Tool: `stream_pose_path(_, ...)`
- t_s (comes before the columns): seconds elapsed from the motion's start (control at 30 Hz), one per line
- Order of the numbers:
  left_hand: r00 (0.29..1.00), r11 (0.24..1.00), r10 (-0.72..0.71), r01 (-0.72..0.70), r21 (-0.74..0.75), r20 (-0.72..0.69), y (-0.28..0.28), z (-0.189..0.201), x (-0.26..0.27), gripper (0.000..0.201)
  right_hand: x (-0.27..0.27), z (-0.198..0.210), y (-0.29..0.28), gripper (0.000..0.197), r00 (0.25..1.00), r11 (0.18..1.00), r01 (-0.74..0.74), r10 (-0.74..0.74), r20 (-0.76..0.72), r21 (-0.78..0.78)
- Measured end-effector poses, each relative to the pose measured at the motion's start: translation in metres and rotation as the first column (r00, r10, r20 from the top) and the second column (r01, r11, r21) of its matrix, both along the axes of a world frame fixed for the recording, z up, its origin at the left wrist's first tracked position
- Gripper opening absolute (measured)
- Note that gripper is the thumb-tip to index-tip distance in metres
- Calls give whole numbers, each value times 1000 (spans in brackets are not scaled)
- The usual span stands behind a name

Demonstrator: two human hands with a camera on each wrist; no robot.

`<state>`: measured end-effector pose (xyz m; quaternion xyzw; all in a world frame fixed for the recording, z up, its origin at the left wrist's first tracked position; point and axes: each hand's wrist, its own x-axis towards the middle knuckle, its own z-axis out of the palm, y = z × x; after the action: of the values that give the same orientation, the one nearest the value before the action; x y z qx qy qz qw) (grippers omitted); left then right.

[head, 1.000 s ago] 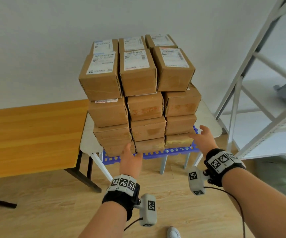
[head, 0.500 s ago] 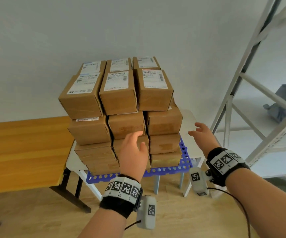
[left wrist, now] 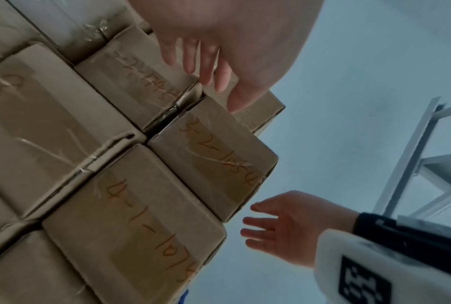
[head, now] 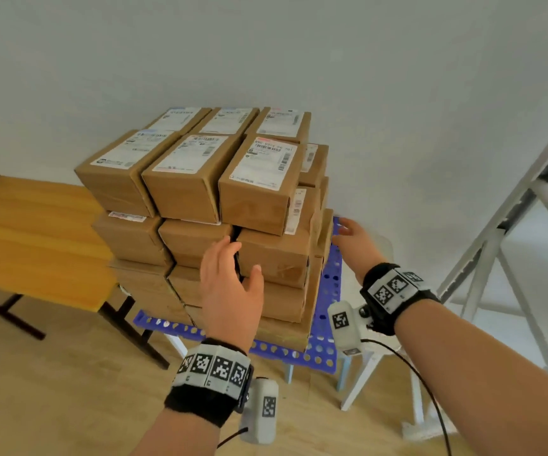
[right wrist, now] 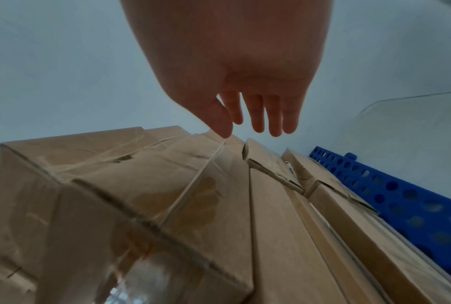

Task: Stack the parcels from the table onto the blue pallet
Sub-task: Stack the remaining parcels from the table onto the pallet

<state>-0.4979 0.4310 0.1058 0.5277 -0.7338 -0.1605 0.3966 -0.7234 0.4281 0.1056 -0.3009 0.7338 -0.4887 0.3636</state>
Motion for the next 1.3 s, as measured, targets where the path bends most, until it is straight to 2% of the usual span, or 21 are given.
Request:
stream_pose_path(0.1,996,999,52,-53,5,66,-2,-6,-10,52,-16,-4,-20,55,997,997,-75,75,-21,-5)
stream_pose_path(0.2,987,995,99,-97,-24,129,-2,-12,-17,54,-20,1,-34,64,992,992,-123,124,-10,10)
stream_pose_path(0.3,977,989,145,-141,-36,159,-2,-16,-22,56,-18,6,-47,60,985,985,-171,171,0,-10)
stream_pose_path(0.43,971,985,175,-172,-33,160,-3,-19,-24,56,-18,1,-65,60,979,977,-203,204,17,-61)
stream_pose_path(0.77,966,977,215,-214,-18,147,1,-14,-29,55,-21,5,-73,56,965,967,-256,256,-54,7)
stream_pose_path(0.93,971,969,239,-238,-71,9,1,7,-32,51,-22,18,-71,66,984,986,-164,161,-72,-40)
stream_pose_path(1.03,971,960,239,-240,-145,-29,-6,29,-30,56,-21,44,-68,59,988,983,-110,92,-125,-146)
stream_pose_path(1.17,979,964,196,-183,-191,51,-16,55,-29,62,-13,72,-65,57,980,957,-147,107,-166,-249)
stream_pose_path(1.3,968,961,159,-107,-255,193,-28,68,-30,52,1,83,-72,57,949,933,-256,192,-250,-255)
